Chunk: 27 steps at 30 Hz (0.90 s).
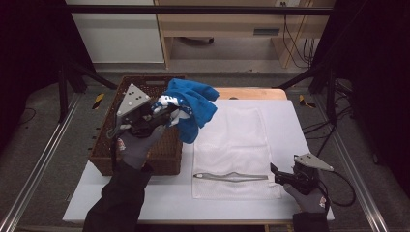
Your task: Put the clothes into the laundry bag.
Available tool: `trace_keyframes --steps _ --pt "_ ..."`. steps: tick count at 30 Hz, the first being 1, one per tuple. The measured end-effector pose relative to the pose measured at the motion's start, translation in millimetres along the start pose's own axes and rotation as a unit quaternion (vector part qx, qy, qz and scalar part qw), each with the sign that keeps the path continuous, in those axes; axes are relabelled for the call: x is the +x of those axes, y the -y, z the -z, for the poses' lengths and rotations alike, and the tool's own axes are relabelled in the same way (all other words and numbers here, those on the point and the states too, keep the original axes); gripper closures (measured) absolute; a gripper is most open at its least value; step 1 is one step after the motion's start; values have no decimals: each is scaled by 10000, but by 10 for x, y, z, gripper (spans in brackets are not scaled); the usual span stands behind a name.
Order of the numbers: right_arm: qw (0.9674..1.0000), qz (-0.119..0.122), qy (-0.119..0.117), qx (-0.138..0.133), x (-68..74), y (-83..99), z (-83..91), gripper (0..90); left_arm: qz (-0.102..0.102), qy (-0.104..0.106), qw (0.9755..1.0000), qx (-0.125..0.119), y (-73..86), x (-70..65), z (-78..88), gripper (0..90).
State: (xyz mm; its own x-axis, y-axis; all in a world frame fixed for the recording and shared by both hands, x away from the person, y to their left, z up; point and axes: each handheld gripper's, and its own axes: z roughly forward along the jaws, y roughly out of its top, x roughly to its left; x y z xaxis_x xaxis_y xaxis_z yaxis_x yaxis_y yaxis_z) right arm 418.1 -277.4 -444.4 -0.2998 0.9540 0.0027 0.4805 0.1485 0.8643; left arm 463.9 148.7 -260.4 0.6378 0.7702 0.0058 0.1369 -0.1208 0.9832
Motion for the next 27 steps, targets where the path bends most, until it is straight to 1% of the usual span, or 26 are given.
trace_keyframes --steps 1,4,7,8,9,14,15,16,18,19,21,22,24,25,27 --pt "10000 0 -1 4 -2 2 -2 87 -35 33 10000 19 6 -32 -28 674" --pt "10000 -47 -15 28 -5 4 -2 87 -36 149 9999 44 30 -136 -113 673" --pt "10000 -43 3 21 -11 5 1 87 -70 240 9997 51 63 -247 -196 673" --pt "10000 -3 28 4 -15 6 -1 87 -74 286 9995 67 78 -284 -229 673" --pt "10000 -9 29 2 -13 4 3 87 -114 322 9994 114 93 -315 -261 673" --pt "10000 -26 22 -10 -15 -1 17 86 -126 526 9983 239 199 -472 -439 673" --pt "10000 -34 12 -14 -18 -3 21 86 -127 546 9981 262 215 -491 -463 673" --pt "10000 16 35 -26 -28 -2 19 86 -134 562 9979 296 236 -515 -495 673" --pt "10000 -21 42 -19 -33 -1 24 86 -174 574 9975 374 291 -568 -568 673" --pt "10000 7 41 -22 -42 0 26 87 -187 578 9974 398 313 -584 -592 673" --pt "10000 -9 38 -23 -43 -4 33 87 -211 586 9969 477 380 -624 -663 672" --pt "10000 -60 12 -7 -38 -8 41 88 -211 598 9966 524 417 -642 -699 672" --pt "10000 -62 22 -13 -36 -10 42 89 -228 618 9959 623 497 -676 -773 671" --pt "10000 -11 32 -34 -37 -10 38 89 -210 619 9958 645 528 -686 -799 670" --pt "10000 -22 18 -27 -28 -13 38 90 -163 659 9950 727 620 -711 -869 670"
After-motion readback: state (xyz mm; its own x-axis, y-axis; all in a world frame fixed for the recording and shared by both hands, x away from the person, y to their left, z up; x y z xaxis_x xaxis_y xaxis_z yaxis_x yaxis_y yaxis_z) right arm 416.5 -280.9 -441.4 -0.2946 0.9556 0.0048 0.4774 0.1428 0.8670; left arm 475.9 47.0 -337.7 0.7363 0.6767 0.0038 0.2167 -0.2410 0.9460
